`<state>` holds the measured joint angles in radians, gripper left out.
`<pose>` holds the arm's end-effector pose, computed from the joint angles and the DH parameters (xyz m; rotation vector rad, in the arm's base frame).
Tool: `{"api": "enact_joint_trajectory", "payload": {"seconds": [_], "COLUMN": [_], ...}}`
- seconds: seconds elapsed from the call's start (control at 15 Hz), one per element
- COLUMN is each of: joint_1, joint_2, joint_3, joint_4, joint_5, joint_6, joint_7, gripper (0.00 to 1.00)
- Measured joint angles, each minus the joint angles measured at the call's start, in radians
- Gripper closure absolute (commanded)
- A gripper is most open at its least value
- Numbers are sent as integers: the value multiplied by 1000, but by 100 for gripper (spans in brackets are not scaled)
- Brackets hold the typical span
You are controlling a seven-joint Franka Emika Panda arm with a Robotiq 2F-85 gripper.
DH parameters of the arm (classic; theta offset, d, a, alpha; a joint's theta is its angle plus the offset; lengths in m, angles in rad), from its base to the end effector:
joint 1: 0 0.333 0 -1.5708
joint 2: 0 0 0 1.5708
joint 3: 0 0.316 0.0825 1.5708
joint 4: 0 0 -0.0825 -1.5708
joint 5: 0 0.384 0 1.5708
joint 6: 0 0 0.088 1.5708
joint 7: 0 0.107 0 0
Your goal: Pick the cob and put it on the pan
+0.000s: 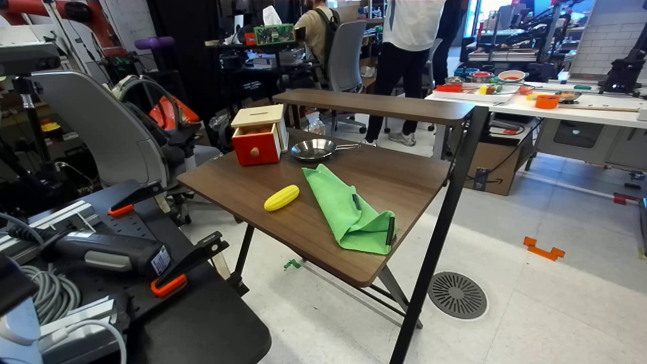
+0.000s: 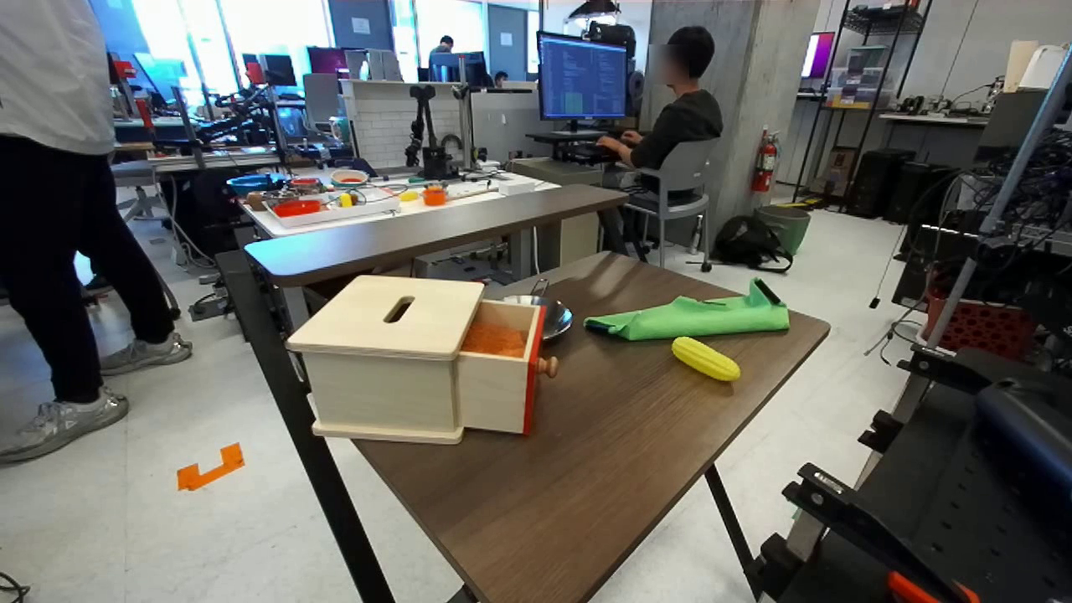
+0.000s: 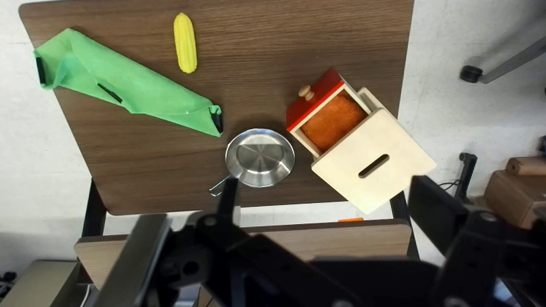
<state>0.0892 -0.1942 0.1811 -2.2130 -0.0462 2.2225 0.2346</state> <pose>0.4911 0.1380 0.4784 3.1006 0.0934 0.3305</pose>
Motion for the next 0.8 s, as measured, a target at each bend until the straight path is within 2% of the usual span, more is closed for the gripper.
{"api": "enact_joint_trajectory", "payload": {"seconds": [0.47, 0.8], "joint_1": [-8, -11], "joint_2": [193, 289], "joint_3": [-37, -94], "joint_4": [6, -11], "joint_5": [-14, -28], "joint_6": [214, 311], "joint_7": [0, 0], "gripper": [0, 0]}}
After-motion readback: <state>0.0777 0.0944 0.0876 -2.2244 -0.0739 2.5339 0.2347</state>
